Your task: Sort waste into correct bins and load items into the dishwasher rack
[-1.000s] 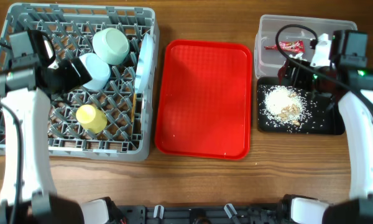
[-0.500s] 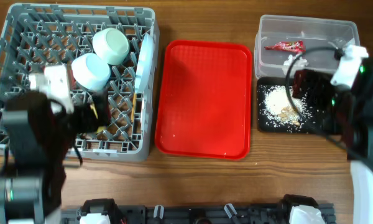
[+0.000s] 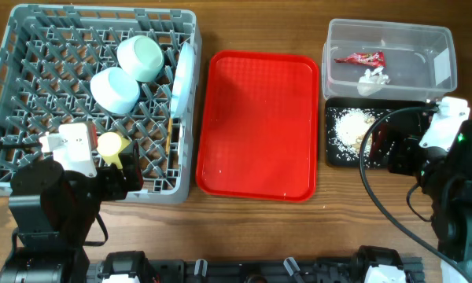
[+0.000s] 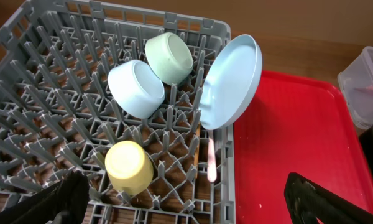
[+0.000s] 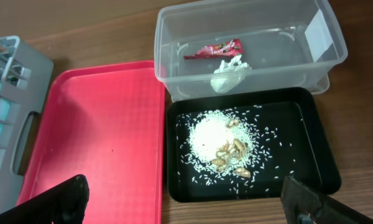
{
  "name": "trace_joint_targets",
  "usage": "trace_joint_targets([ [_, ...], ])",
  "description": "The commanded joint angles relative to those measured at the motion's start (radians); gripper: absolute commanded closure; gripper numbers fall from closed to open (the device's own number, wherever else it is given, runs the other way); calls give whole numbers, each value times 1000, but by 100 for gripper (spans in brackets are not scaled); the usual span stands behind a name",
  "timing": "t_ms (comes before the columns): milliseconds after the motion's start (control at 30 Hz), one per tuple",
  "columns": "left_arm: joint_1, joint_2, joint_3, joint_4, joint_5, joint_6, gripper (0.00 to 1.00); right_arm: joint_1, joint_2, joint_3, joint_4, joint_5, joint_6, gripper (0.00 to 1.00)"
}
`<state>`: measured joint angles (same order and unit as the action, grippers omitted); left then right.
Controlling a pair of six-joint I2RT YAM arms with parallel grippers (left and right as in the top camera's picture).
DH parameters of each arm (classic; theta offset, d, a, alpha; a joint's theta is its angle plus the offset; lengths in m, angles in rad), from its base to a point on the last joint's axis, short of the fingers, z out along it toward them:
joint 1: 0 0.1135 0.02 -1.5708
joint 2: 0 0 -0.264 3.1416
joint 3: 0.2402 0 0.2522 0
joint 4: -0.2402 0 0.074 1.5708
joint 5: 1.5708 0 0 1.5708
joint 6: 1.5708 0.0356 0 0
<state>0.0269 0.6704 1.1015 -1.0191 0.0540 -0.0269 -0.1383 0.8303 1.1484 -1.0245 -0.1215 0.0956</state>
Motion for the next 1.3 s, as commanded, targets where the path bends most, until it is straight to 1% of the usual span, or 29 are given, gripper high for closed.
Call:
trace_joint_targets([
  [0, -5, 0, -6, 0, 5, 20, 0, 0, 35, -10, 2, 21, -16, 0],
  [400, -5, 0, -6, 0, 5, 20, 0, 0, 185, -10, 3, 21, -16, 0],
  [533, -5, 0, -6, 0, 5, 20, 0, 1, 171, -12, -13, 24, -14, 0],
  [667, -5, 0, -6, 0, 5, 20, 0, 0, 95, -19, 19, 51, -22, 0],
  [700, -5, 0, -6, 0, 5, 20, 0, 1, 64, -35, 52, 56, -31, 0],
  [800, -5, 0, -6, 0, 5, 20, 0, 1, -54, -138, 222, 45, -74, 0],
  [867, -5, 0, -6, 0, 5, 20, 0, 1, -156, -251, 372, 29, -70, 0],
  [1033, -5, 0, -6, 0, 5, 20, 0, 8, -377, -513, 678, -36, -68, 0],
  [1267, -5, 0, -6, 0, 5, 20, 0, 74, -637, -877, 1077, -1, -69, 0],
])
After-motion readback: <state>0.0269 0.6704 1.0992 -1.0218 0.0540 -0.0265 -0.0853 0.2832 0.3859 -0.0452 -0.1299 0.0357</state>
